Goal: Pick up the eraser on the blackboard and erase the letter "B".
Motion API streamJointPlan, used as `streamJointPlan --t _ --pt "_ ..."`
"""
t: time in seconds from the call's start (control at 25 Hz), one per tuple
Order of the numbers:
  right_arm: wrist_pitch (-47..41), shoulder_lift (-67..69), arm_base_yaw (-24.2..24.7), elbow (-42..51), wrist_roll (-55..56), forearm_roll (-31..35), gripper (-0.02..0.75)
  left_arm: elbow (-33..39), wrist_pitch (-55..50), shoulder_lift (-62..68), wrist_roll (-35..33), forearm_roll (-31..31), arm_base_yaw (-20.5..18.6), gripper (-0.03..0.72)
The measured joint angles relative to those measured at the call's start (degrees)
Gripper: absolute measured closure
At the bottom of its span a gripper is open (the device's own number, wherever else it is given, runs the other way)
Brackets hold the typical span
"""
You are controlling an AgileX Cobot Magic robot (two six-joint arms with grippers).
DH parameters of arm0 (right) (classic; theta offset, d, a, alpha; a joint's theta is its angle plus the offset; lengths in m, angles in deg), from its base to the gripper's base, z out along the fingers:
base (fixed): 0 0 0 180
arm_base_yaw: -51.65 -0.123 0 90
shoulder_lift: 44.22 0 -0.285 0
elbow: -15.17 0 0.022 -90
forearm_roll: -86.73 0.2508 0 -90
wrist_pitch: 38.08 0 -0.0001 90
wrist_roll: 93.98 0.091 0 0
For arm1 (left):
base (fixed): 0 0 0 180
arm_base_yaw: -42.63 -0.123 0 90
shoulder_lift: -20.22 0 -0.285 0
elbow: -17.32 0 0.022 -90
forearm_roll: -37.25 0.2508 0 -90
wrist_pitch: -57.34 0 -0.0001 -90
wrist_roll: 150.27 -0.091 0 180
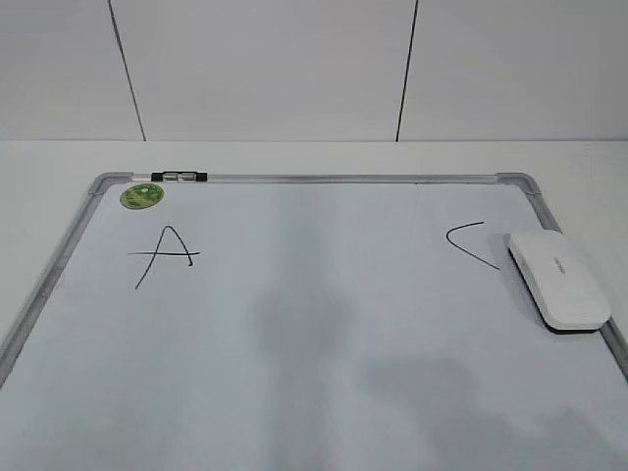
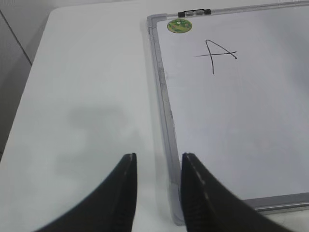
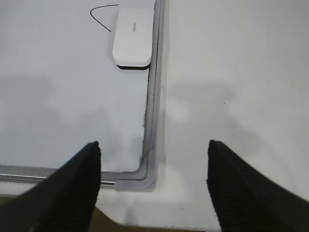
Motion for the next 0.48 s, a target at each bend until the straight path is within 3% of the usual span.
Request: streamJointPlan --t 0.48 --pt "1.3 0.0 0.0 0.2 -0.3 0.0 0.205 0.0 0.1 0.0 0.0 -0.2 0.0 0.452"
